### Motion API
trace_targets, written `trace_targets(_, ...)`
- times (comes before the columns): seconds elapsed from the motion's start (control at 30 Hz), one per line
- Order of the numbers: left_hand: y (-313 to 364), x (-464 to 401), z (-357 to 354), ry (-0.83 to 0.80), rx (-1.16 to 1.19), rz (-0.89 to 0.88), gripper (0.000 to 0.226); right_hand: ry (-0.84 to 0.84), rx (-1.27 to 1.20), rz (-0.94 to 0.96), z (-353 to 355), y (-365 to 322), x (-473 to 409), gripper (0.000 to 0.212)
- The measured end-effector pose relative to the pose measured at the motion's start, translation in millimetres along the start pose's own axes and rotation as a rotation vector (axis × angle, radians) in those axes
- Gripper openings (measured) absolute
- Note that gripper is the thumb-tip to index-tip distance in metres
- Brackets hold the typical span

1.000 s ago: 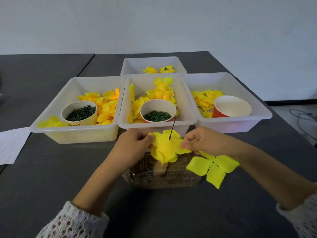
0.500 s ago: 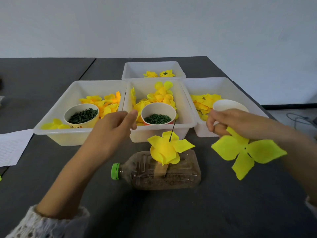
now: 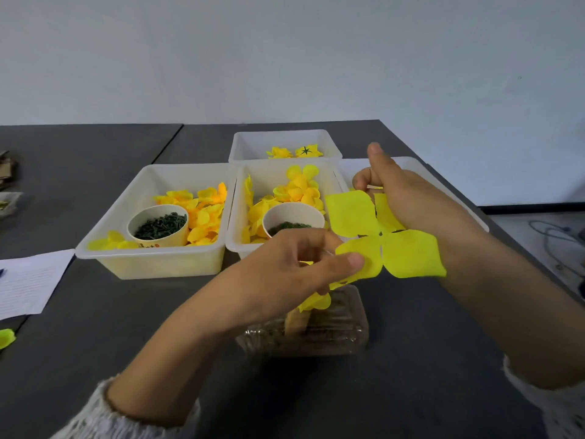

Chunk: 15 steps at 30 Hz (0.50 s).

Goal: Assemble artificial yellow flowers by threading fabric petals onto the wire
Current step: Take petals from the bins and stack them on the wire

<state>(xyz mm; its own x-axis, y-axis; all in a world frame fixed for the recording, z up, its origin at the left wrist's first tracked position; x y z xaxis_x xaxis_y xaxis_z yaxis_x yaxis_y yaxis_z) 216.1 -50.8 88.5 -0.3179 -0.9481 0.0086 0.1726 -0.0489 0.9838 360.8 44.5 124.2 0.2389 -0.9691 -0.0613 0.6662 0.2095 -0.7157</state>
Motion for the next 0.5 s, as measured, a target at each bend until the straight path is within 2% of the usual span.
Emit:
trace_targets(0.1, 2.6, 0.0, 1.6, 0.064, 0.072, -0.031, 0.038, -0.02, -0.092, -0.054, -7.9, 6.0, 5.2, 0.063)
trace_targets(0.17, 1.4, -0.9, 7.0, 0.12, 0.12, -0.028, 0.028, -0.13, -0.369, -0.126, -16.5, 11.7, 14.6, 0.057)
trace_targets(0.27, -2.8, -0.6, 15.3, 0.124, 0.232, 0.014, 0.022, -0.349, -0.747, -0.08, -20.2, 14.1, 27.9, 0.052)
trace_targets(0.37, -4.9, 1.4, 14.2, 0.027, 0.446, 0.072, 0.018, -0.406, -0.896, 0.119, -7.8, 14.8, 32.6, 0.042)
trace_targets(0.43, -4.6, 1.2, 12.1, -0.052, 0.604, 0.133, 0.016, -0.406, -0.866, 0.312, 1.5, 11.2, 37.9, 0.033)
trace_targets(0.5, -3.8, -0.9, 12.4, -0.127, 0.707, 0.199, 0.014, -0.354, -0.719, 0.455, 9.4, 6.0, 43.9, 0.035)
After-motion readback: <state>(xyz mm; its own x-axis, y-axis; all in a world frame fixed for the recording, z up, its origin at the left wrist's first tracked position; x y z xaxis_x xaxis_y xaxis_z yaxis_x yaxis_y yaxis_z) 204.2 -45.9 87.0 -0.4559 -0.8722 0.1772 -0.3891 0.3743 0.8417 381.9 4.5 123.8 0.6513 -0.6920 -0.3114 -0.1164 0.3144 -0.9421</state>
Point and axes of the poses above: each hand's wrist, its own x-axis away from the middle knuckle, its own z-axis out of the back of the hand, y = z × x, the point moved 4 cm from there along -x, towards the middle knuckle, and after that the axes turned 13 degrees about x, right-handed, at the moved point
